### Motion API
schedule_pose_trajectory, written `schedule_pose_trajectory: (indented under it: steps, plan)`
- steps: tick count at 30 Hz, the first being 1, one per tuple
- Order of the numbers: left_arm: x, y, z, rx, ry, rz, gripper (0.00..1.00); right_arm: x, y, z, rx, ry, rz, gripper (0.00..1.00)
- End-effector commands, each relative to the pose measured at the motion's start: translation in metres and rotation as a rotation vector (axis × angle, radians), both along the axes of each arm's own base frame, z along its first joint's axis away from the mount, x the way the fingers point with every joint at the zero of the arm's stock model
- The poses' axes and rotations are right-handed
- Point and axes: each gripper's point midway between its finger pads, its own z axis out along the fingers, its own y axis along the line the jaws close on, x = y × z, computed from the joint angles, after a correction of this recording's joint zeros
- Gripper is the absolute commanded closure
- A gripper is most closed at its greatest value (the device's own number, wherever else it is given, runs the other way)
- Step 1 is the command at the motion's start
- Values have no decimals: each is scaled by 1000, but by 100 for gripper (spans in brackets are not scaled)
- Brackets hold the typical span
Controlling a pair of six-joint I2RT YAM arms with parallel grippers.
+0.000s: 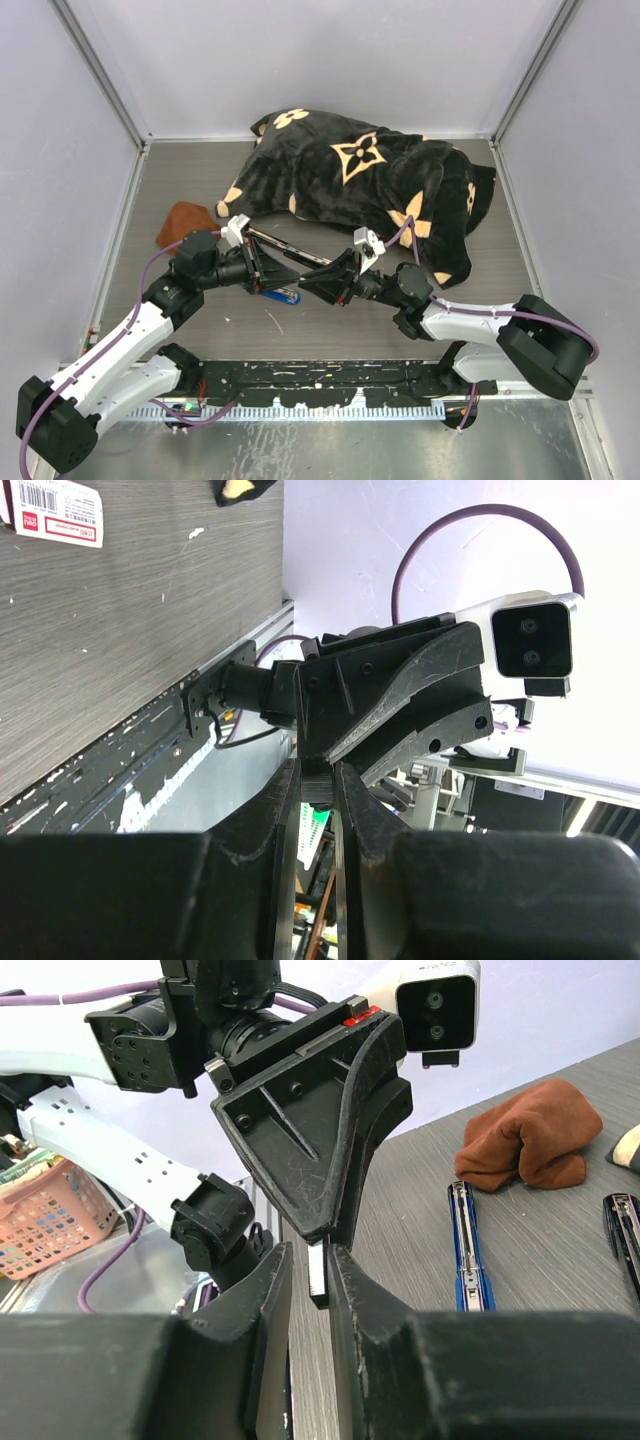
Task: Load the staples into the stapler
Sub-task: Pick up the staple from the center of the board.
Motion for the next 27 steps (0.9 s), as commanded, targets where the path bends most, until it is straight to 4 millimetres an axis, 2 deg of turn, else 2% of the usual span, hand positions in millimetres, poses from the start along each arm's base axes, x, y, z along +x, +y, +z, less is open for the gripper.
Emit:
schedule_pose_trajectory:
  steps: [1,13,17,21,25,27]
  plan:
    - [-1,-1,21,-56,-57,-17,93,-4,4,32,85,-87,18,75]
    - [2,1,23,-77,-39,1,93,-6,6,30,85,-70,30,91]
    - [3,2,21,-77,-31,8,88,-6,7,32,84,-63,35,98]
    - [5,3,22,-82,-33,19,70,-8,6,35,93,-45,44,99]
    - [9,5,24,-78,-61,33,42,-9,6,36,99,-8,50,99]
    - [11,8,24,-66,-79,44,33,-8,6,35,98,21,51,99]
